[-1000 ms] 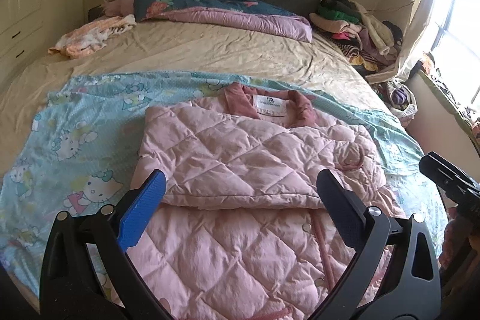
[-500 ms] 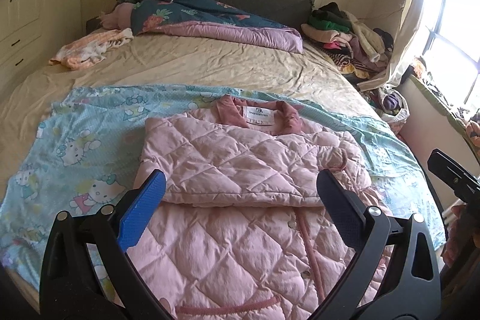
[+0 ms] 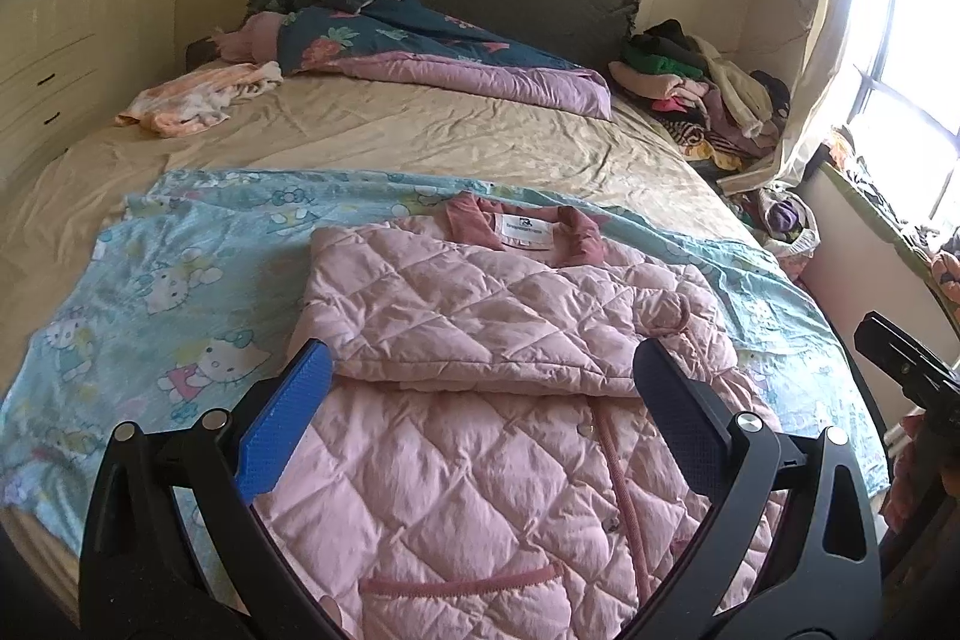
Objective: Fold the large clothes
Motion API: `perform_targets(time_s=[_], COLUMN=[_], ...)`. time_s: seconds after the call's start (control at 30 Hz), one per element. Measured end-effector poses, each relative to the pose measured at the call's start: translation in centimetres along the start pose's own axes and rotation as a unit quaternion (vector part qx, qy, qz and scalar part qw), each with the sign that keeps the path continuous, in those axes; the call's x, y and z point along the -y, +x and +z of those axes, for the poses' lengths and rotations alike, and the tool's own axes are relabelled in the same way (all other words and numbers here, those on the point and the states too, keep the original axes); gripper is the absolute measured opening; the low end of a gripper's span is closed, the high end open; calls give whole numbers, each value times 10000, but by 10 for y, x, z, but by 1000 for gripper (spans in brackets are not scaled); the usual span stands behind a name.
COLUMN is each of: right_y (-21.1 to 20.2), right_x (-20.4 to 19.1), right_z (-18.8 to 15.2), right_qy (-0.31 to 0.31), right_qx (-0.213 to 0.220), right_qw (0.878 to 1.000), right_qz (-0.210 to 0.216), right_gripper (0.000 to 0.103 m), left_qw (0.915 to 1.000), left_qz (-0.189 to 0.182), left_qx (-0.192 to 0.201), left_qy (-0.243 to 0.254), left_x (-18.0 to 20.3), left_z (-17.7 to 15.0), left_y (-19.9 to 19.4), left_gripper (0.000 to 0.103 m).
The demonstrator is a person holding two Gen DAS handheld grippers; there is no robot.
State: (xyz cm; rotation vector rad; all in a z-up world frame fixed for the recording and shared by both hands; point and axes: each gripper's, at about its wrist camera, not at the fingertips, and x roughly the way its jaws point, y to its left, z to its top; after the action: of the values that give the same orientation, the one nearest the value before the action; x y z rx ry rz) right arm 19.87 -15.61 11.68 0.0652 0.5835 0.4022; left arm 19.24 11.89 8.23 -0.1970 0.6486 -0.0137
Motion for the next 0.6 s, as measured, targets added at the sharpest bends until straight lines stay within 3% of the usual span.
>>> perform_targets(time_s=[0.6], right_y=[-29], right_x=[7], right_z=[-33], right_qy=[-123], right_qx=[32], right_qw=[9999], right_qz=[51], right_gripper=[99], left_qw=[9999], left_qz=[35], left_qx=[104], left_qy=[-55], left_x=[7], left_z=[-40], left_y=[-28], left_gripper=[94])
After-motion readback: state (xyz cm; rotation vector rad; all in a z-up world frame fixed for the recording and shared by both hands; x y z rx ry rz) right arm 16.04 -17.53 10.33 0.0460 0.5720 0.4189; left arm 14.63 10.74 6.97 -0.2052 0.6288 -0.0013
